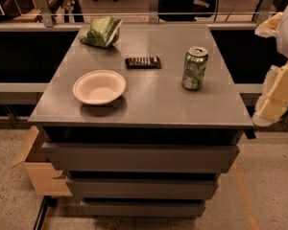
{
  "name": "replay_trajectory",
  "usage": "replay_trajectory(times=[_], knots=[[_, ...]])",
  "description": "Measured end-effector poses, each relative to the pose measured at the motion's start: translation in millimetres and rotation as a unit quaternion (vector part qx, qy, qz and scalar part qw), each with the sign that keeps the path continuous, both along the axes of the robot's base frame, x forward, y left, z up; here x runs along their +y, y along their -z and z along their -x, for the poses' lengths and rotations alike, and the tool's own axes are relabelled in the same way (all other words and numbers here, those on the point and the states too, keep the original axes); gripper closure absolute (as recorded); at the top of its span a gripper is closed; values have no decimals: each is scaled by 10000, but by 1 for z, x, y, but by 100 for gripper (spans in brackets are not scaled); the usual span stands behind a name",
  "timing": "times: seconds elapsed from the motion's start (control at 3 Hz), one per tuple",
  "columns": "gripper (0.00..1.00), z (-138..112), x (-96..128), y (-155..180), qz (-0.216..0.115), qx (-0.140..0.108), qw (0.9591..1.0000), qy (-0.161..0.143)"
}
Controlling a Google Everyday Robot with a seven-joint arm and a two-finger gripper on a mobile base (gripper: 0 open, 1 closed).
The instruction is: Move green can near paper bowl
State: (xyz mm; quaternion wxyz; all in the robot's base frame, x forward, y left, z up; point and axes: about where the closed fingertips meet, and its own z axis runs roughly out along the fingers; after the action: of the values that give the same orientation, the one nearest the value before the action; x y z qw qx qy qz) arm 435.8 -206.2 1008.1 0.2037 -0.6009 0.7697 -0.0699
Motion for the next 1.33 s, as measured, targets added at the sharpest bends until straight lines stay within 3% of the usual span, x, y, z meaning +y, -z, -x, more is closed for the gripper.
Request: replay_trajectory(times=[0.33, 0.67, 1.0, 1.33], knots=[[0, 0, 0, 0, 0, -1, 10000, 0], [0, -29, -12, 21, -566, -43, 9978, 338], [0, -62, -21, 46, -874, 49, 9949, 493], [0, -62, -21, 47, -876, 49, 9949, 494]])
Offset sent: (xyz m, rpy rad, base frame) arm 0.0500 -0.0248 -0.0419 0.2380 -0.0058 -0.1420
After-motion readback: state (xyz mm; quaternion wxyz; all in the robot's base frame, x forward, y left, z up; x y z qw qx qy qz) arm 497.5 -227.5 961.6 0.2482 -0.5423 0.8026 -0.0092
